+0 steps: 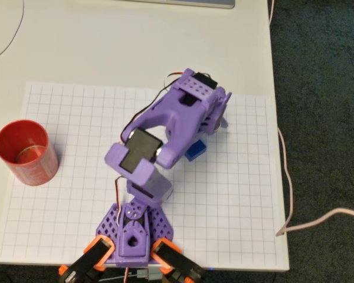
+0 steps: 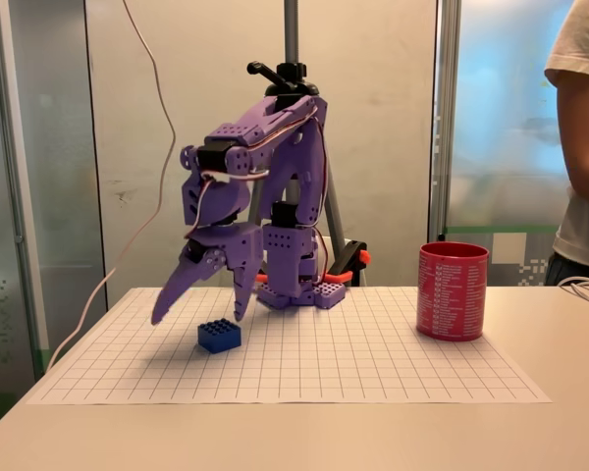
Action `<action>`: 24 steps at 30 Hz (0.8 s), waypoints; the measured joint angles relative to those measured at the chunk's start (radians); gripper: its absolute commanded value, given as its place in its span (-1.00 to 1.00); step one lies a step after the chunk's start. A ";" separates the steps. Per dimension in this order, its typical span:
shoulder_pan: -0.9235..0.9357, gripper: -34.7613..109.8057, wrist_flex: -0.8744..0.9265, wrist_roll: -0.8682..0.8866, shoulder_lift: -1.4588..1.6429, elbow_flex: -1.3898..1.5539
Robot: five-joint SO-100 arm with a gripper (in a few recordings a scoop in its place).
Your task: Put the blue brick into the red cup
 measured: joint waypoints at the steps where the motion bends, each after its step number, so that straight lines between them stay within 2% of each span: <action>1: -0.015 0.16 0.003 0.006 -0.012 0.011; 6: -0.006 0.15 -0.017 0.014 -0.018 0.012; 8: -0.009 0.07 -0.008 0.017 -0.018 0.017; 10: -0.005 -0.24 -0.018 0.017 -0.018 0.017; 11: -0.005 -0.52 -0.020 0.015 -0.018 0.017; 18: -0.009 -0.52 -0.135 0.015 0.005 0.084; 24: 0.009 -0.52 -0.153 -0.015 0.020 0.098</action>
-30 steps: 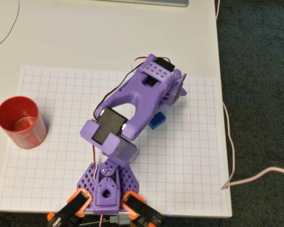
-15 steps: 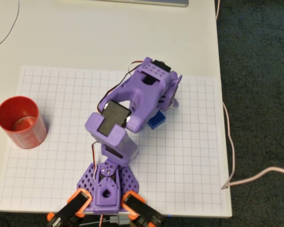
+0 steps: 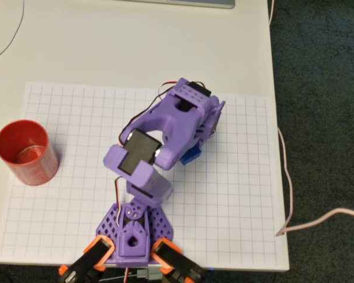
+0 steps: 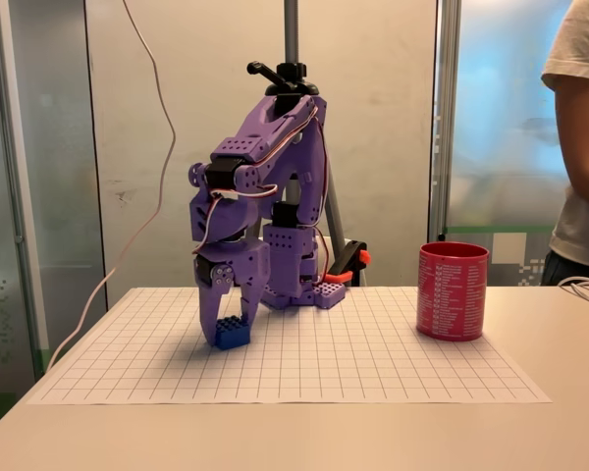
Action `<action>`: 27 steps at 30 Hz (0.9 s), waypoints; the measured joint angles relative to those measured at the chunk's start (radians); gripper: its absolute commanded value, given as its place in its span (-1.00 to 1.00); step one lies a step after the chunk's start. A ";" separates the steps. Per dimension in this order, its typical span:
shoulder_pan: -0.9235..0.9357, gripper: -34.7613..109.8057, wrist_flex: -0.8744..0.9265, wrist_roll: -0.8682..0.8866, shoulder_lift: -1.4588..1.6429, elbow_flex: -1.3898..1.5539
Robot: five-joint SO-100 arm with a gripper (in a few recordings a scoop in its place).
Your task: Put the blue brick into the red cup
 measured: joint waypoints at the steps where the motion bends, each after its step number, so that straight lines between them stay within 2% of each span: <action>1: 0.015 -0.52 0.002 -0.018 0.003 -0.002; 7: 0.153 -0.52 0.032 -0.101 0.023 -0.183; 11: 0.074 -0.52 0.035 -0.186 0.066 -0.374; 20: -0.480 -0.52 0.163 -0.265 0.222 -0.612; 27: -1.046 -0.52 0.264 -0.169 0.333 -0.647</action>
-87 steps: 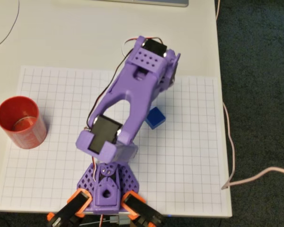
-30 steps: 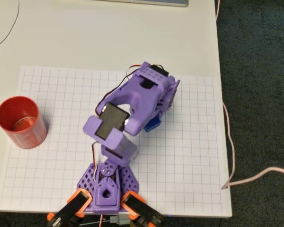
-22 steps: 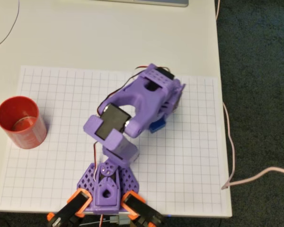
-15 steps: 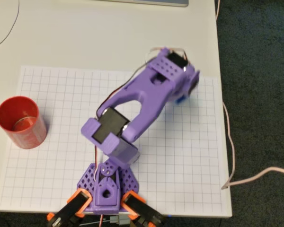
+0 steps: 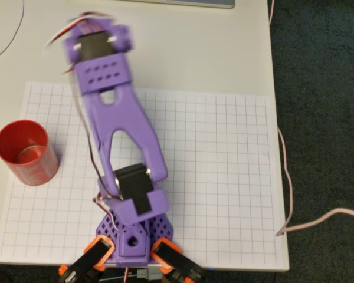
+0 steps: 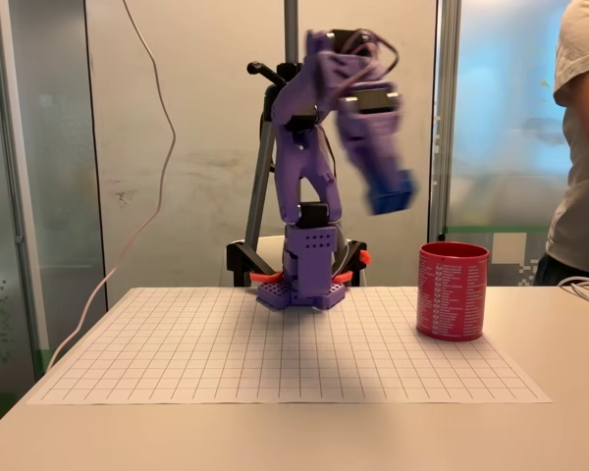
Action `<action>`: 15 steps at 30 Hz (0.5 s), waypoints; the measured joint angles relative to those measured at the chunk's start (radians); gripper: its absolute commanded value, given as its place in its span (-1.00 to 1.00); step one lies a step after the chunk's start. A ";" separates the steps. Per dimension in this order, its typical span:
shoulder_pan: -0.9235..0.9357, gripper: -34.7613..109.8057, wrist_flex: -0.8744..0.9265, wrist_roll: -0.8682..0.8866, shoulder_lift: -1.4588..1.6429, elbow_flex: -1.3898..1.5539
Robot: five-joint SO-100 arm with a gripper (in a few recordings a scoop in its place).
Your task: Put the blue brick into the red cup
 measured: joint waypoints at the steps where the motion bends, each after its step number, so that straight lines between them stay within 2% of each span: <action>1: -0.087 -0.52 0.008 0.025 0.008 0.000; 7: -0.468 -0.52 0.064 0.186 0.031 0.057; 15: -0.600 -0.52 0.132 0.279 0.094 0.215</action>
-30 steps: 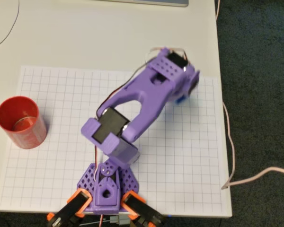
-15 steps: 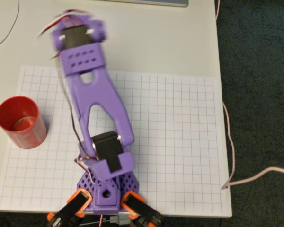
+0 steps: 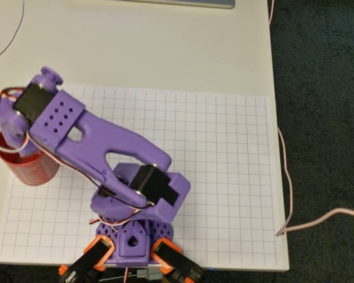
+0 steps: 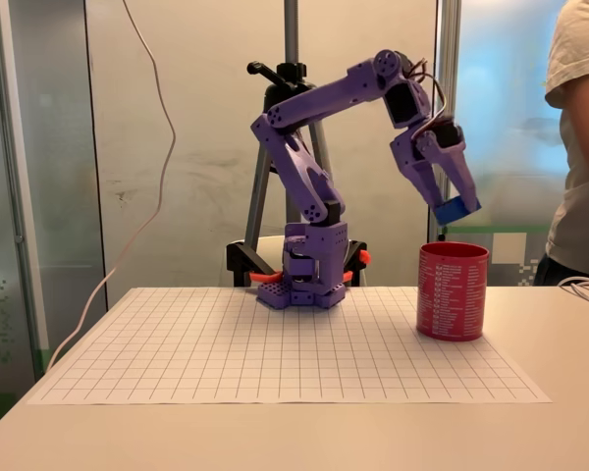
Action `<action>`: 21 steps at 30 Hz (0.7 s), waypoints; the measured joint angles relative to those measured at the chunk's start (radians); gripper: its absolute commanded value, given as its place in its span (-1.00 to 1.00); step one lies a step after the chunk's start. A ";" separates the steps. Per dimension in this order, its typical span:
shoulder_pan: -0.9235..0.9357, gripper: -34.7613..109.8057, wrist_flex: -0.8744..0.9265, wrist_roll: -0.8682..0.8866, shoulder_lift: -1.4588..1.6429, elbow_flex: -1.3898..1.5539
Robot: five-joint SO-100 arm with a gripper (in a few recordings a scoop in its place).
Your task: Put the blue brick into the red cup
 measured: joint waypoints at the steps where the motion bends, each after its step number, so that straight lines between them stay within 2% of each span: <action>1: 0.002 -0.52 0.002 0.012 0.008 0.011; 7: -0.012 -0.49 0.017 0.035 0.035 0.028; 9: -0.018 0.08 0.017 0.021 0.035 0.028; 10: -0.034 0.13 0.011 -0.002 0.035 0.028; 13: -0.067 0.20 0.002 -0.046 0.044 0.034; 21: -0.077 0.20 -0.034 -0.072 0.048 0.040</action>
